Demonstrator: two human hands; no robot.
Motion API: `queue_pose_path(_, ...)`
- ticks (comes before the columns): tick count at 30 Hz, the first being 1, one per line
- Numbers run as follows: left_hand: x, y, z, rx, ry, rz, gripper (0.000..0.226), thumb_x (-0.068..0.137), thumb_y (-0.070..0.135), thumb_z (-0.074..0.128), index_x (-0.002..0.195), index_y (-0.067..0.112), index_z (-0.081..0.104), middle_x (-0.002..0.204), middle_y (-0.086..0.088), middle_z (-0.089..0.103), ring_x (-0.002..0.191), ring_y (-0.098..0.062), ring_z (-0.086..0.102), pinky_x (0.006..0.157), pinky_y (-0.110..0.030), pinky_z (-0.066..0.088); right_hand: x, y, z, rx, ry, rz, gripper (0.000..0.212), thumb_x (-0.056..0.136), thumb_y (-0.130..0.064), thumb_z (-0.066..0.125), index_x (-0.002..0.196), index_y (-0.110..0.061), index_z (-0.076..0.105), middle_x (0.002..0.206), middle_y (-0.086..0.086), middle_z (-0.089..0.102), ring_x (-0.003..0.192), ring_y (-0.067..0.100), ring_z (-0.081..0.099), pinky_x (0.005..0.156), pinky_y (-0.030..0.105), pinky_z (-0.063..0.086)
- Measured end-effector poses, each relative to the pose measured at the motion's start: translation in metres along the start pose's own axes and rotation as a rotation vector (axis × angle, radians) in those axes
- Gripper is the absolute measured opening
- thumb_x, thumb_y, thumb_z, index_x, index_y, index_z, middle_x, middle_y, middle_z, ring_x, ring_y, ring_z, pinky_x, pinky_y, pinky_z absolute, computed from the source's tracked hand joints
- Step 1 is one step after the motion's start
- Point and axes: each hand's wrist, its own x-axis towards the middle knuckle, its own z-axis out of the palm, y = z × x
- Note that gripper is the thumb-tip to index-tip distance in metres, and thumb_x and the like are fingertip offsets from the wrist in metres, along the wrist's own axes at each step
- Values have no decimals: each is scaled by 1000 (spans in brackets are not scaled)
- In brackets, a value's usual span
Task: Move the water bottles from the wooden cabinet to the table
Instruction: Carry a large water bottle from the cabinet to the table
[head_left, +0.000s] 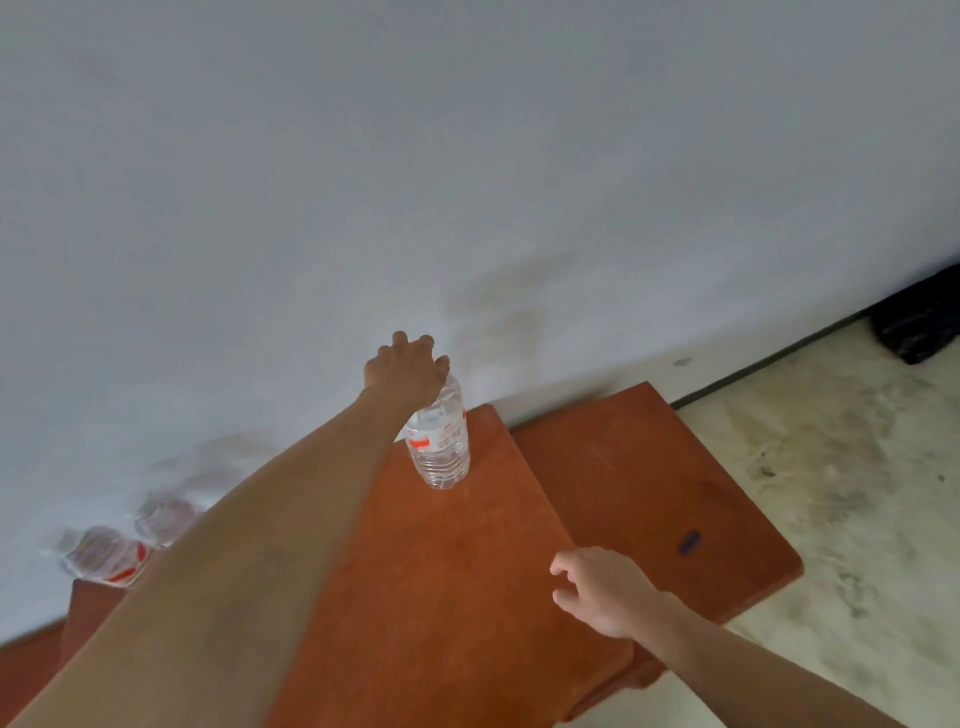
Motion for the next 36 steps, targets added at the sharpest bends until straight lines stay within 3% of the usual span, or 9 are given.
queue_pose_path(3,5,-9,17,-50,23,23,35,100,38,37,124,18,54,115,-11,56,108,-33,57,83,-39,43,20,6,-4,-16,-32,17,42,97,-40,53,136,-23,51,127,-4,62,108,11,62,94,28,50)
queue_pose_path(7,-17,-25,27,-92,121,18,26,101,28,39,113,10,52,96,-12,48,93,-38,59,71,-38,40,54,6,-10,-39,-57,1,40,98,-39,52,134,-21,53,128,-2,62,107,13,63,93,28,49)
queue_pose_path(13,-69,-55,47,-275,156,-131,30,101,26,40,123,10,52,111,-14,56,95,-32,60,75,-33,41,123,-5,-19,-46,-47,-34,37,97,-38,53,130,-20,56,125,-1,63,107,16,63,90,29,51)
queue_pose_path(17,-103,-90,69,-426,186,-333,34,100,25,43,129,12,55,122,-14,58,107,-32,59,88,-38,45,171,-19,-24,10,-34,-73,35,96,-36,53,127,-19,57,121,-1,65,101,15,64,88,32,53)
queue_pose_path(21,-135,-119,93,-644,207,-592,35,98,19,42,129,15,58,120,-4,62,109,-24,57,89,-38,47,210,-41,-31,58,41,-116,32,96,-34,52,122,-18,60,108,-1,69,90,16,65,81,33,54)
queue_pose_path(25,-161,-140,130,-842,220,-865,39,95,16,38,126,17,62,121,-2,64,113,-22,56,93,-38,48,250,-73,-28,113,104,-141,35,95,-40,47,119,-17,59,111,3,67,97,23,62,75,32,47)
queue_pose_path(28,-176,-150,165,-933,255,-1033,38,92,21,38,113,16,69,110,-5,69,105,-25,60,88,-40,50,274,-97,-14,174,103,-137,53,95,-50,45,135,-16,49,132,7,56,117,27,57,89,37,47)
queue_pose_path(31,-189,-153,201,-981,275,-1165,31,95,27,42,78,16,65,79,-5,65,77,-24,57,68,-36,43,291,-115,9,192,41,-123,64,94,-57,41,144,-16,39,145,8,46,127,29,51,96,40,45)
queue_pose_path(36,-198,-143,236,-1037,332,-1282,43,97,32,43,56,19,45,58,1,47,58,-18,42,56,-33,32,305,-118,40,119,100,-150,67,94,-64,33,141,-17,39,139,6,52,118,28,57,80,33,45)
